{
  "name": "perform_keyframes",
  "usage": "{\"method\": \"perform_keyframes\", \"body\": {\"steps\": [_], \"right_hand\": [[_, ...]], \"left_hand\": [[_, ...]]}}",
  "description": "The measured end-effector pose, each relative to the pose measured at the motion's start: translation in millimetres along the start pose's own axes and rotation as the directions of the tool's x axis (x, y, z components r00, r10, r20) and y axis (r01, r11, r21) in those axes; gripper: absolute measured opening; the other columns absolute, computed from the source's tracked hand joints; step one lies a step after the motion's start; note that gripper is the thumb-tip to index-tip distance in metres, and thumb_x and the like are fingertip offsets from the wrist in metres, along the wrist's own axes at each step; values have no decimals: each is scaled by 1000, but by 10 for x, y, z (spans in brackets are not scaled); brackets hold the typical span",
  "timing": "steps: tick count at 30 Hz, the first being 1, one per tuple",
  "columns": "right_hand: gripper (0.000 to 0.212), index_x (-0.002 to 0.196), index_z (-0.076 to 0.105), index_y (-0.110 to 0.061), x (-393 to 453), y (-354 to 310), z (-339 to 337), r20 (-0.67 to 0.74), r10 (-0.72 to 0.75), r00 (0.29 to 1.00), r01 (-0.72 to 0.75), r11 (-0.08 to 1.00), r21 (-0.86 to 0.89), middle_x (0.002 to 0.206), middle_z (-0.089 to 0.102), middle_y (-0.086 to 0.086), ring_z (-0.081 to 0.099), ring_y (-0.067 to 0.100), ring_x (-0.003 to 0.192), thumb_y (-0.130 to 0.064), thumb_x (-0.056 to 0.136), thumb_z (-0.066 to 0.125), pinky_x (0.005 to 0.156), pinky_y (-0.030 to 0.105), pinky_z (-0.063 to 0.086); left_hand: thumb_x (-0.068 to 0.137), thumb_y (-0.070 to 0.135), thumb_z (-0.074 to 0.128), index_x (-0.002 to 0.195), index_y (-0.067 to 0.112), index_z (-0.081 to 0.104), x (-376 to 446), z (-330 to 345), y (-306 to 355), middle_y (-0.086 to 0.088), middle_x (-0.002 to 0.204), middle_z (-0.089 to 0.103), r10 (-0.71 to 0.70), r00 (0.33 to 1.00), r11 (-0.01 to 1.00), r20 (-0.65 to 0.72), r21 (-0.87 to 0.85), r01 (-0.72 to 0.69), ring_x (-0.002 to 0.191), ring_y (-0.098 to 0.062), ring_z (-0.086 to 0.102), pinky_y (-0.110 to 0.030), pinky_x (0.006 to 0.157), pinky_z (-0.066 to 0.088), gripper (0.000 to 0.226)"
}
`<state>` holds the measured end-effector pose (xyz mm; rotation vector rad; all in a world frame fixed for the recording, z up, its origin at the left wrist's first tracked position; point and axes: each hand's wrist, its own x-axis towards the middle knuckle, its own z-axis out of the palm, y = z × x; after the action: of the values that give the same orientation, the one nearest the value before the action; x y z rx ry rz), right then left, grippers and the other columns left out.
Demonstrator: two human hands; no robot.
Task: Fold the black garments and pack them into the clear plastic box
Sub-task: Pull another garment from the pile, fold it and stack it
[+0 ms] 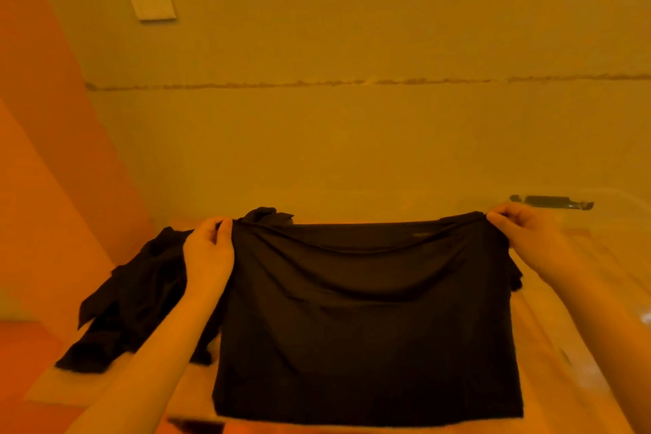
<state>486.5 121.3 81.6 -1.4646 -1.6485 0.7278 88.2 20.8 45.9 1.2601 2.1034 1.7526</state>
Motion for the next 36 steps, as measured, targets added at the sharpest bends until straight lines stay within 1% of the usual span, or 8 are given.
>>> {"method": "perform_keyframes", "body": {"steps": [4, 9, 12, 16, 21, 27, 31, 36], "right_hand": [[11, 84, 62, -12, 866, 146, 436, 5, -4, 1000, 4, 977, -214, 74, 59, 2, 56, 22, 74, -12, 91, 55, 58, 23, 37], [40, 129, 50, -1, 1086, 413, 1129, 25, -22, 999, 32, 855, -517, 130, 50, 22, 49, 37, 118, -9, 90, 54, 94, 40, 41], [44, 133, 48, -5, 684, 473, 1587, 270, -191, 944, 305, 817, -489, 136, 49, 16, 44, 30, 128, -15, 91, 54, 107, 34, 31], [57, 147, 20, -18, 327, 580, 1733, 475, -90, 876, 358, 780, -514, 155, 18, 1, 15, 14, 143, -37, 97, 38, 115, 26, 12], [62, 148, 2, -28, 224, 811, 1527, 559, 83, 825, 362, 680, -637, 157, -4, -6, -6, 10, 143, -52, 94, 23, 116, 33, 0], [64, 148, 1, -27, 256, 686, 1533, 543, 18, 840, 406, 643, -649, 157, -3, -7, -7, 8, 142, -55, 93, 19, 115, 30, -2], [116, 147, -1, -29, 254, 540, 1777, 585, -42, 810, 467, 649, -600, 155, -6, -9, -16, 3, 133, -81, 49, -32, 112, 29, -5], [128, 146, -4, -32, 297, 600, 1934, 606, 21, 795, 458, 633, -623, 156, -7, -7, -18, 2, 130, -79, 33, -42, 113, 33, -5]], "left_hand": [[98, 21, 44, 109, 3, 59, 640, 618, -329, -1, 77, 56, -37, 995, 980, 94, 199, 18, 68, -16, 53, -30, 62, 42, 25], [93, 20, 51, 126, 9, 53, 580, 1095, -514, -11, 123, 57, 101, 951, 815, 293, 524, -249, 114, -30, 53, -42, 94, 44, 35], [94, 33, 40, 135, 16, 48, -37, 1280, -417, -4, 139, 48, 253, 738, 741, 625, 365, -563, 129, -24, 44, -29, 107, 25, 45], [82, 65, -2, 150, 25, 6, -246, 1393, -660, 3, 158, 1, -48, 565, 643, 823, 458, -614, 145, -17, -2, -30, 111, -4, 79], [93, 59, 9, 149, 27, 1, -162, 1267, -865, 2, 158, -5, -180, 618, 606, 765, 581, -543, 145, -17, -9, -37, 116, -3, 65], [98, 48, 20, 150, 27, 10, 276, 963, -853, -2, 158, 2, -28, 751, 424, 660, 688, -589, 145, -25, -6, -46, 115, -4, 56], [95, 56, 5, 150, 30, 6, 702, 812, -1040, 1, 158, 1, -198, 701, 352, 685, 717, -602, 145, -24, -9, -48, 114, -9, 60], [98, 50, 12, 150, 29, 7, 733, 674, -1320, 1, 158, 5, -251, 778, 382, 575, 798, -467, 145, -24, -4, -49, 116, 0, 56]]}}
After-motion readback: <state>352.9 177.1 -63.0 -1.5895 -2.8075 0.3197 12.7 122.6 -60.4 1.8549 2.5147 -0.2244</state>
